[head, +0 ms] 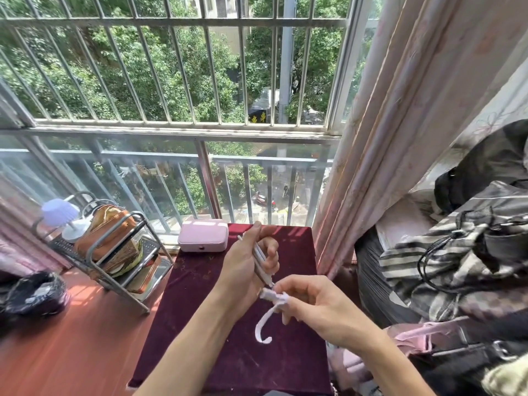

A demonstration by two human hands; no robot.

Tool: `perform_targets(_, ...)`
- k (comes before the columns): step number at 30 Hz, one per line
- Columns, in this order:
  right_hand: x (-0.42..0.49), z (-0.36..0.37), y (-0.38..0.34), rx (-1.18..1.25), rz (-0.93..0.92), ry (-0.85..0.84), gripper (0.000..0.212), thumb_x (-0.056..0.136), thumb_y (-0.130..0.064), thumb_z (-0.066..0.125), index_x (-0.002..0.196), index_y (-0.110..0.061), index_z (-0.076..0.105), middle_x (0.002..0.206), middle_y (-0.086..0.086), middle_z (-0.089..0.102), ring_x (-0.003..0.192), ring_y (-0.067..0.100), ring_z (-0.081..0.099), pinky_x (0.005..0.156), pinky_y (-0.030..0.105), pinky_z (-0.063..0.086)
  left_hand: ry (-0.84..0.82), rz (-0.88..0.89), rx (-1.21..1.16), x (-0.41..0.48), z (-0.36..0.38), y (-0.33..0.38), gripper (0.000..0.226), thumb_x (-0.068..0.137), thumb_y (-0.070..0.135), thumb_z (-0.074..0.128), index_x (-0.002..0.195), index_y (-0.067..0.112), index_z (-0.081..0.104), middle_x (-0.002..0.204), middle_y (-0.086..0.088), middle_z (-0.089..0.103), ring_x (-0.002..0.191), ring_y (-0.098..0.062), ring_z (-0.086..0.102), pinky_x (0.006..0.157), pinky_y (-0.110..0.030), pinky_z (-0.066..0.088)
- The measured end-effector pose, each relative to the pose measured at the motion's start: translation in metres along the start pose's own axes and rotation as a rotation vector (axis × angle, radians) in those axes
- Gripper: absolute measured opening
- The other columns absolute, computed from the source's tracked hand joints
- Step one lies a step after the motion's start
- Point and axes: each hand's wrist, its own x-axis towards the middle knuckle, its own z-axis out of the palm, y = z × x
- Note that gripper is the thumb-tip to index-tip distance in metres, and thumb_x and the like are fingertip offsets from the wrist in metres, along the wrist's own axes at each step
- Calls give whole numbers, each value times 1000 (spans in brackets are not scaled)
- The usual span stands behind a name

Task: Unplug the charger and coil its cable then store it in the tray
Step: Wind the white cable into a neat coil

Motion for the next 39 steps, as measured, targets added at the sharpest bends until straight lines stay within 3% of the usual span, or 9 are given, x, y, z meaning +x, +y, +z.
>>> perform_targets(7,2,1,3,-121,-172,239,17,90,-43,69,95,-40,85,78,-2,74,65,13,64,62,29,51,37,46,44,-2,0,-1,35,100,37,53,102,5,64,55,1,50,35,-8,39,39,-20,37)
perform_targets(13,6,-4,-7,-221,-313,306,15,94,-36,75,105,-38,86,80,-9,65,65,3,54,60,19,41,51,103,240,-9,4,-6,36,97,43,54,101,9,65,68,-2,57,50,-13,55,40,-25,43)
perform_targets(15,9,-1,-7,-235,-359,352,19,95,-30,75,110,-37,85,83,-9,64,67,4,56,62,18,43,19,208,471,-13,-4,-13,9,96,27,65,98,19,69,78,7,65,63,-8,61,49,-26,48)
perform_targets(18,13,3,-7,-327,-457,435,23,99,-25,73,119,-34,81,90,-8,61,76,8,62,65,21,52,35,295,808,-18,-12,-25,29,93,0,61,113,21,67,108,12,73,100,-7,69,86,-32,59)
perform_targets(22,16,11,-5,-525,-536,561,28,102,-20,71,129,-23,78,105,0,65,100,19,70,79,38,62,-69,191,292,-21,16,-20,39,88,34,61,120,12,66,112,-16,66,103,-28,66,87,-39,56)
perform_targets(27,23,25,-4,-695,-512,780,38,96,-19,63,131,-25,77,104,-3,71,94,21,62,77,48,53,53,129,137,-15,38,-25,39,102,29,50,134,10,60,115,-21,63,98,-25,66,85,-28,58)
perform_targets(30,27,33,-3,-690,-474,863,50,91,-18,56,137,-30,72,102,-8,69,96,15,58,80,45,48,21,96,75,-14,48,-24,55,84,60,58,114,19,76,101,-15,70,89,-18,71,81,-25,60)
perform_targets(35,35,26,3,-463,-580,800,47,98,-4,68,144,-15,66,100,4,60,90,22,66,79,40,58,60,32,50,-12,49,-23,86,91,74,27,141,11,58,138,-15,65,129,-23,61,109,-34,44)
perform_targets(39,35,10,0,-465,-651,739,35,105,-9,56,137,-6,70,99,5,61,94,14,68,88,20,55,-38,-55,-36,-18,47,-18,93,91,72,27,145,0,49,144,-17,60,136,-23,55,112,-31,44)
